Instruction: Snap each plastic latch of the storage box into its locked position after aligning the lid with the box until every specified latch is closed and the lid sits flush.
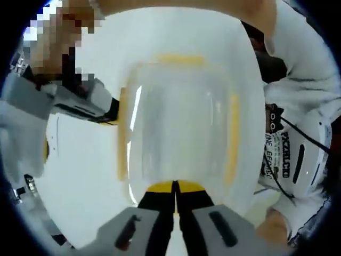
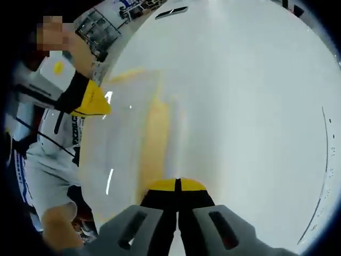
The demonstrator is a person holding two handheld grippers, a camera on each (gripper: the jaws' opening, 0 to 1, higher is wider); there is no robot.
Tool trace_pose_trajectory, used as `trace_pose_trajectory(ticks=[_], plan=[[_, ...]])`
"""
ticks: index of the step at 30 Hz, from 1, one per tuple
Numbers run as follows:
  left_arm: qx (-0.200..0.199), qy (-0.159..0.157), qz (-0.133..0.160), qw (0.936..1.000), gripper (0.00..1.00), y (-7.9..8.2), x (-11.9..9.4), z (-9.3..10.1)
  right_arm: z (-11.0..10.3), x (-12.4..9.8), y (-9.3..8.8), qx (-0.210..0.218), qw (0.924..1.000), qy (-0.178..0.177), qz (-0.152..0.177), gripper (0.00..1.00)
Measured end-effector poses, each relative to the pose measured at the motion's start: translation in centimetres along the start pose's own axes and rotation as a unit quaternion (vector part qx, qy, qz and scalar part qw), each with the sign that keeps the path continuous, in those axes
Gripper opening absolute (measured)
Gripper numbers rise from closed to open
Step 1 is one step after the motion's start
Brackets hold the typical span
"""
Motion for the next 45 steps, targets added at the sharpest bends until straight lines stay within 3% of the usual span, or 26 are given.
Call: trace_pose_trajectory(ticks=[1, 2, 3, 7, 10, 11, 12, 20, 22, 23, 24, 26, 32, 33, 34, 35, 42, 45], plan=[[-0.025, -0.001, 0.008, 0.9997, 0.0, -0.1, 0.0, 0.0, -0.2, 0.3, 0.0, 0.0, 1.0, 0.0, -0.002, 0.0], [-0.007, -0.002, 0.017, 0.9998, 0.0, -0.1, 0.0, -0.1, -0.3, 0.8, 0.0, 0.005, 1.0, 0.002, -0.006, 0.0], [-0.027, -0.003, 0.023, 0.9994, 0.0, -0.2, 0.0, -0.2, -0.3, 1.0, 0.0, 0.005, 1.0, 0.002, -0.008, 0.0], [-0.025, -0.002, 0.033, 0.9992, 0.0, -0.4, -0.1, -0.4, -0.7, 1.6, -0.2, 0.017, 0.9997, 0.006, -0.019, 0.0], [-0.043, -0.006, 0.031, 0.9986, 0.0, -0.4, -0.1, -0.6, -0.8, 1.8, -0.3, 0.021, 0.9995, 0.004, -0.023, 0.0], [-0.014, -0.002, 0.032, 0.9994, 0.0, -0.3, 0.0, -0.7, -0.9, 1.8, -0.3, 0.019, 0.9996, 0.002, -0.022, 0.0], [-0.035, -0.003, 0.028, 0.999, 0.0, -0.3, 0.0, -0.7, -0.8, 1.8, -0.4, 0.02, 0.9996, 0.001, -0.021, 0.0], [-0.015, 0.005, 0.013, 0.9998, 0.0, 0.0, 0.1, -0.8, -0.6, 2.3, -0.4, 0.027, 0.9996, -0.003, -0.01, 0.0], [-0.014, 0.003, 0.019, 0.9997, 0.0, -0.1, 0.1, -0.8, -0.3, 2.8, -0.5, 0.006, 0.9995, -0.012, -0.028, 0.0], [-0.017, 0.038, -0.003, 0.9991, 0.0, -0.9, -0.2, -2.2, -0.1, 3.1, 0.3, 0.033, 0.9987, 0.038, 0.001, 0.0], [-0.02, 0.011, 0.017, 0.9996, 0.0, -0.6, 0.3, -1.7, -0.2, 2.2, -0.1, 0.021, 0.9996, 0.005, -0.02, 0.0], [-0.027, 0.01, 0.029, 0.9992, 0.0, -0.7, 0.5, -1.6, -0.3, 2.8, 0.0, 0.033, 0.9993, 0.016, -0.008, 0.0], [-0.033, 0.015, 0.041, 0.9985, 0.0, -0.7, 0.5, -0.8, -0.5, 2.7, -0.2, 0.029, 0.9995, -0.01, 0.013, 0.0], [-0.033, 0.016, 0.044, 0.9984, 0.0, -0.7, 0.4, -0.7, -0.9, 2.6, -0.2, 0.036, 0.999, 0.02, 0.019, 0.0], [-0.04, 0.016, 0.051, 0.9978, 0.0, -0.7, 0.4, -0.7, -0.2, 2.1, 0.0, 0.033, 0.999, 0.011, 0.028, 0.0], [-0.039, 0.015, 0.055, 0.9976, 0.0, -0.7, 0.3, -0.6, 0.2, 2.2, 0.0, 0.025, 0.9991, -0.025, 0.025, 0.0], [-0.045, 0.015, 0.06, 0.9971, 0.0, -0.6, 0.1, 0.0, 0.8, 2.6, 3.5, 0.011, 0.9977, -0.024, 0.063, 0.0], [-0.045, 0.018, 0.059, 0.9971, 0.0, -0.6, 0.0, 0.1, 0.8, 2.7, 3.9, 0.005, 0.9968, -0.03, 0.074, 0.0]])
Point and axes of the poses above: the point that each gripper's makers call its tool centre point, and the gripper's own axes: x roughly forward along the fingers, z roughly to its right, y roughly out of its top, the point moved 5 cm from there along -x, roughly backward along the fingers, and after that the axes turned 11 degrees about y, right-handed, at the moved point
